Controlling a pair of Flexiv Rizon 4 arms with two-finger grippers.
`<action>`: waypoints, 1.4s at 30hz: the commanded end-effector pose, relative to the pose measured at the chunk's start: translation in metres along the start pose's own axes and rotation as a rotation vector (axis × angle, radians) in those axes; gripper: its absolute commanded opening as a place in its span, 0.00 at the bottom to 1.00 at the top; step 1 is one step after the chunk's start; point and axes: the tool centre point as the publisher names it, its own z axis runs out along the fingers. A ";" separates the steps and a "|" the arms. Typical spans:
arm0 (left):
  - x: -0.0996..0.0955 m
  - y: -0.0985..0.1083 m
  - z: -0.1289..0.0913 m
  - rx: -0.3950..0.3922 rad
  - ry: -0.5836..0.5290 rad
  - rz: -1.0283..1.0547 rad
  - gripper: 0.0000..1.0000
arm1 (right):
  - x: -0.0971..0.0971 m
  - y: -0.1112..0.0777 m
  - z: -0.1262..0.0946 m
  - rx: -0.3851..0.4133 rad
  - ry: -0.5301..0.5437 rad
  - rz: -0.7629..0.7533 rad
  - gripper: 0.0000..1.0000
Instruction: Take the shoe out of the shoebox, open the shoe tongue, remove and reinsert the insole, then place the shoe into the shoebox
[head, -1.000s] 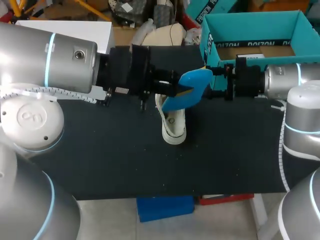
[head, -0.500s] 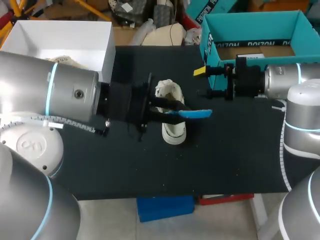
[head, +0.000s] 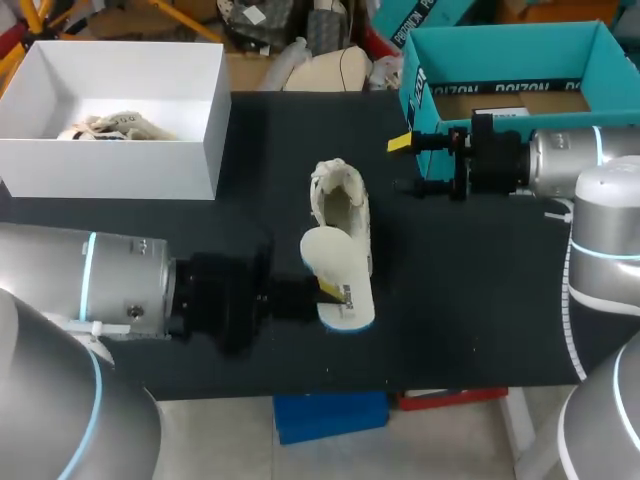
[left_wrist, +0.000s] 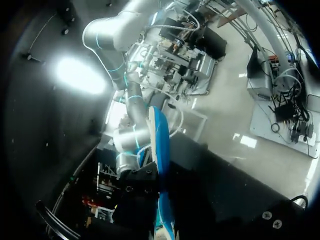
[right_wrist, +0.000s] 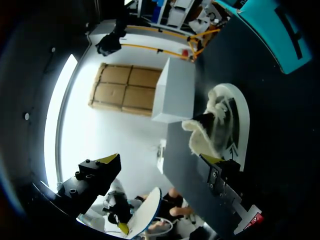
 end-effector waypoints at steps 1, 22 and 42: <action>0.030 -0.012 0.000 -0.060 -0.166 0.088 0.00 | -0.001 -0.001 0.002 -0.004 0.000 0.000 1.00; 0.056 -0.018 0.004 -0.038 -0.246 0.271 0.00 | -0.001 -0.001 0.002 -0.004 0.000 0.000 1.00; 0.058 0.081 0.013 0.015 -0.178 0.472 0.00 | -0.001 -0.001 0.002 -0.004 0.000 0.000 1.00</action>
